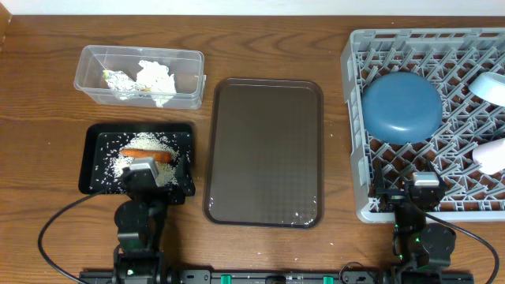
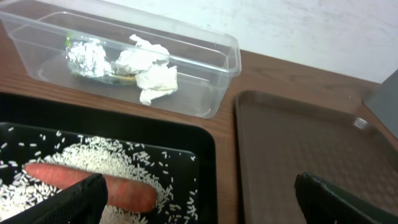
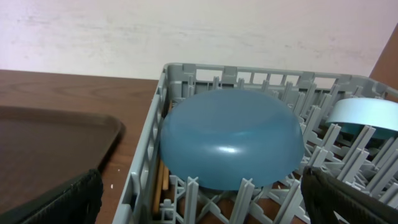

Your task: Sort waste into correct bins and load items into the dishwasher rack

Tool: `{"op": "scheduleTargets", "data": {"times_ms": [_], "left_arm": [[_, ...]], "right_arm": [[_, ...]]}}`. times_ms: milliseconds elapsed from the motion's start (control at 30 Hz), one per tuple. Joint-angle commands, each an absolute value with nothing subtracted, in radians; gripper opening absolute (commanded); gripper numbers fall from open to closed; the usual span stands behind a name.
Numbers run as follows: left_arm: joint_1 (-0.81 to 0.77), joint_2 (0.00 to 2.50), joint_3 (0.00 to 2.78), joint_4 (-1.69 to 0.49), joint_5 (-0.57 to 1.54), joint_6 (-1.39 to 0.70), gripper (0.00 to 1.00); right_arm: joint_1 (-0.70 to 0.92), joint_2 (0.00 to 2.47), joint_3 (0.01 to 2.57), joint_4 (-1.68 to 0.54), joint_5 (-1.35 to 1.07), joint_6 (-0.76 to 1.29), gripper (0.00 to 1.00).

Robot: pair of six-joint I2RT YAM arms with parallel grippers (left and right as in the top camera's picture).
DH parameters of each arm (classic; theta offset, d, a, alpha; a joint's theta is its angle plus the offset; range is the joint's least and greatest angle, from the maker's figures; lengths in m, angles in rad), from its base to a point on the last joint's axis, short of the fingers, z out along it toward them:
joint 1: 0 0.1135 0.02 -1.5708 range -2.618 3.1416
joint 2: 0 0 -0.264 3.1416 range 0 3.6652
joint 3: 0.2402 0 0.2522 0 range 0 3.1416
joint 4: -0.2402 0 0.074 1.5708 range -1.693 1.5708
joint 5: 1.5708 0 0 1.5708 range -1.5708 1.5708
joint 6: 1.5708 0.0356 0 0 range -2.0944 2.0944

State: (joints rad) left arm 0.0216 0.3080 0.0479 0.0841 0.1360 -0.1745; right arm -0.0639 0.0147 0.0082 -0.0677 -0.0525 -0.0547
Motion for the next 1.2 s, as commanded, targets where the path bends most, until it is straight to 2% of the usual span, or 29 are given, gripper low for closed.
{"op": "scheduleTargets", "data": {"times_ms": [0, 333, 667, 1167], "left_arm": [[0.021, 0.231, 0.017, 0.096, 0.145, -0.149, 0.98], [0.021, -0.002, 0.004, -0.067, 0.067, -0.131, 0.98], [0.021, 0.002, 0.004, -0.070, 0.047, -0.031, 0.98], [0.021, 0.004, 0.004, -0.069, 0.041, -0.027, 0.98]], "right_arm": [[-0.066, 0.009, 0.006, -0.071, -0.057, -0.038, 0.99], [-0.066, 0.009, 0.006, -0.071, -0.057, -0.038, 0.99], [-0.066, 0.009, 0.006, -0.071, -0.057, -0.039, 0.99], [-0.066, 0.009, 0.006, -0.071, -0.057, -0.038, 0.99]]}}
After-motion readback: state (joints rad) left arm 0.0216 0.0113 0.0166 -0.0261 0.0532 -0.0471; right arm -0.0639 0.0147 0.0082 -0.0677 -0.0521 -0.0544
